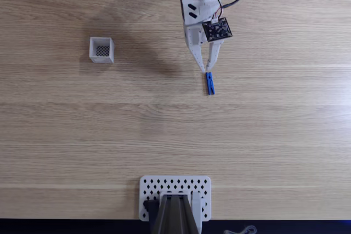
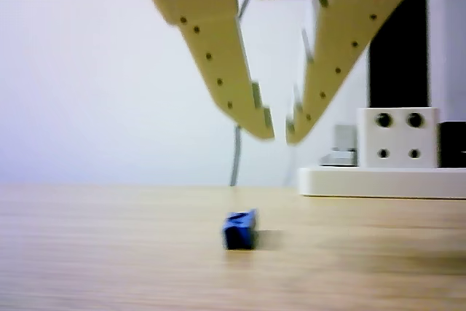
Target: Grasp a peg and put it in the crate.
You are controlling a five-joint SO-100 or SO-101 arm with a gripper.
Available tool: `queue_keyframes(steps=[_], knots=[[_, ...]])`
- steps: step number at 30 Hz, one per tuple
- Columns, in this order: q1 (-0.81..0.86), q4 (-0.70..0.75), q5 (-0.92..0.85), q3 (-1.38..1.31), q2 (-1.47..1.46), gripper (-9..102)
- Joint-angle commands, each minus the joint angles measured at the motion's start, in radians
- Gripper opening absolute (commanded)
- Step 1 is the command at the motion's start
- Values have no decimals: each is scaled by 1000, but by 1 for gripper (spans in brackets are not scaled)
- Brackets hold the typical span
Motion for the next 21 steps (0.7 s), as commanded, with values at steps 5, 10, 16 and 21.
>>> queue_keyframes(steps=[5,10,16,21], knots=[[-5,-28,40,-115,-43,18],[-8,-28,44,-144,-95,19],[-6,-28,121,-201,-129,19],[-9,-28,132,-224,-158,19]])
